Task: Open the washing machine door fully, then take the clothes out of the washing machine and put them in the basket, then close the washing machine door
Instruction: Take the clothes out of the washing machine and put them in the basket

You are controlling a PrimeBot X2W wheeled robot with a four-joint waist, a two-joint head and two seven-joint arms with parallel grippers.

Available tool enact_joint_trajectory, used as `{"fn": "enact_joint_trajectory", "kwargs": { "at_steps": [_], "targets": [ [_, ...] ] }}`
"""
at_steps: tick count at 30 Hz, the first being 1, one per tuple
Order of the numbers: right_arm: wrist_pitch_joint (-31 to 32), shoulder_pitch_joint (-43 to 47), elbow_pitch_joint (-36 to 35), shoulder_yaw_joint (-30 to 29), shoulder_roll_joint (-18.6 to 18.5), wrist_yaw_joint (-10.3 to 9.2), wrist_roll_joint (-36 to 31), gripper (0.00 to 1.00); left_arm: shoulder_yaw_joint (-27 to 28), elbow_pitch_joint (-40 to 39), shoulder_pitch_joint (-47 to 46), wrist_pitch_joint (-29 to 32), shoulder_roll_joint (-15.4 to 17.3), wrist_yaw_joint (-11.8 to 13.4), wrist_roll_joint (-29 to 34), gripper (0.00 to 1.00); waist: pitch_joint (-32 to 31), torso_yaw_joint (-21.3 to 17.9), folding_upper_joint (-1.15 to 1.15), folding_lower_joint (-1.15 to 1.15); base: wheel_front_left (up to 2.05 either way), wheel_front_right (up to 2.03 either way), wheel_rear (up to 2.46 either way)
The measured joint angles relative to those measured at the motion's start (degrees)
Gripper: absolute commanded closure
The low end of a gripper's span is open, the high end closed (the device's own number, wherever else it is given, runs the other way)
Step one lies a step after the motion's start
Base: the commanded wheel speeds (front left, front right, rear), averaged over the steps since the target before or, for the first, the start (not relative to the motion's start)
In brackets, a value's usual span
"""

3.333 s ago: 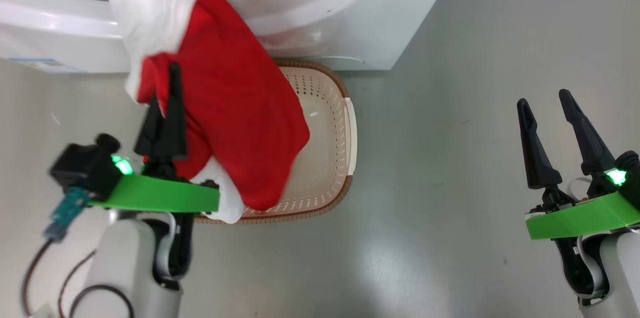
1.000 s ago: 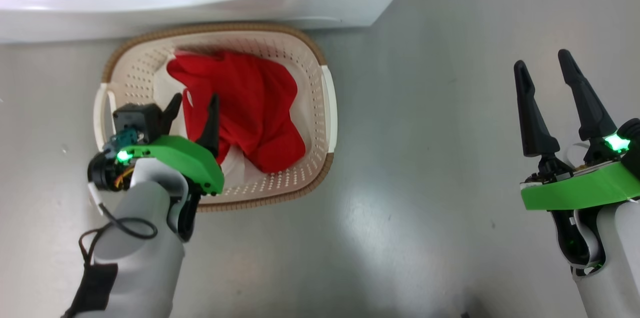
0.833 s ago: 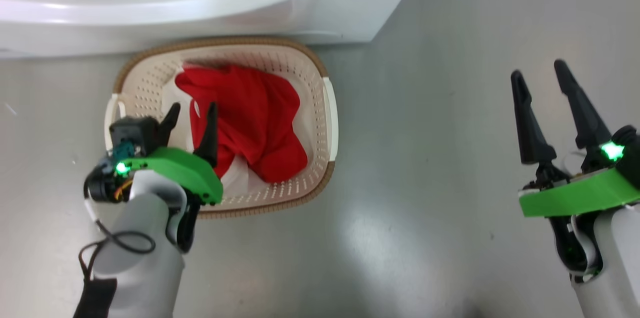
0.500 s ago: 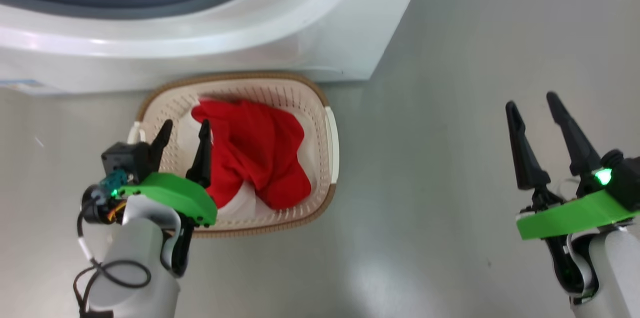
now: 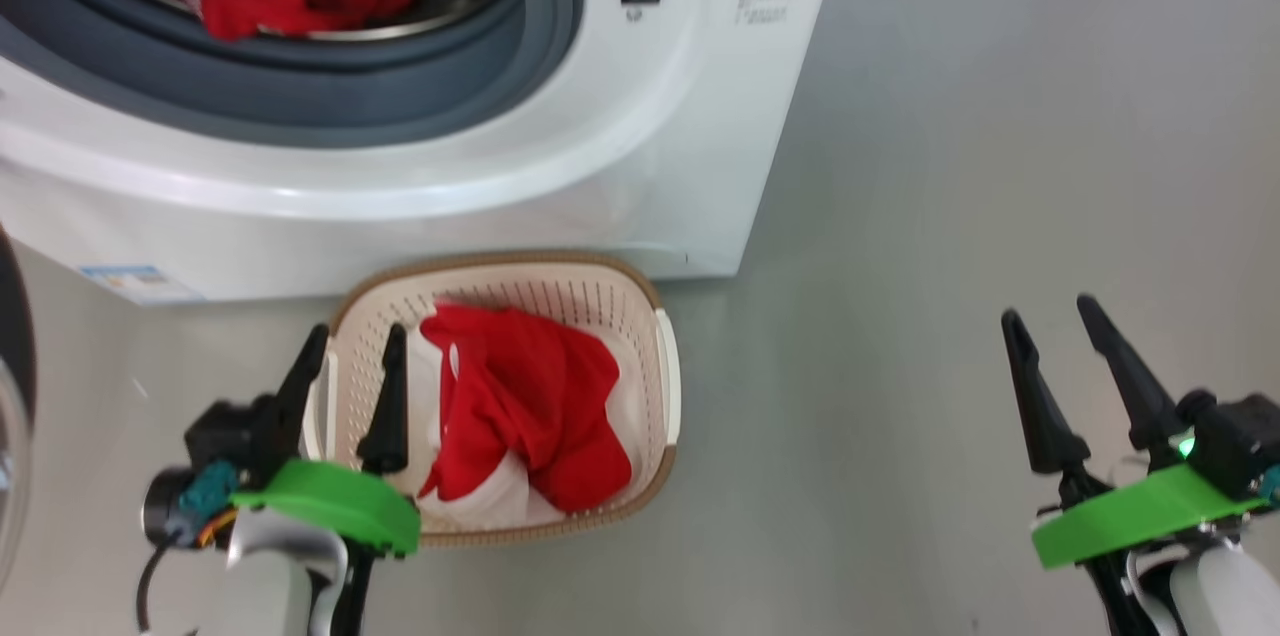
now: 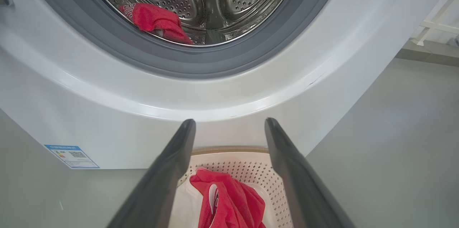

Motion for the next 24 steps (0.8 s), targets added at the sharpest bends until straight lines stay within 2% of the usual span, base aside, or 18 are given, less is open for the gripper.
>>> {"fn": "enact_joint_trajectory", "kwargs": {
  "at_steps": [14, 24],
  "targets": [
    [0.01, 8.75, 0.66, -1.07, 0.51, 0.0, 0.41, 0.0, 1.53, -10.85, 13.15, 0.0, 0.2, -0.01, 0.79, 0.0, -9.66, 0.36, 0.0, 0.0, 0.0, 0.0, 0.0],
    [0.01, 12.62, 0.37, -2.33, 1.13, 0.0, 0.41, 0.0, 3.42, -16.82, 21.08, 0.0, 0.58, 0.01, 0.9, 0.0, -13.75, 0.75, 0.0, 0.0, 0.0, 0.0, 0.0]
  ]
}}
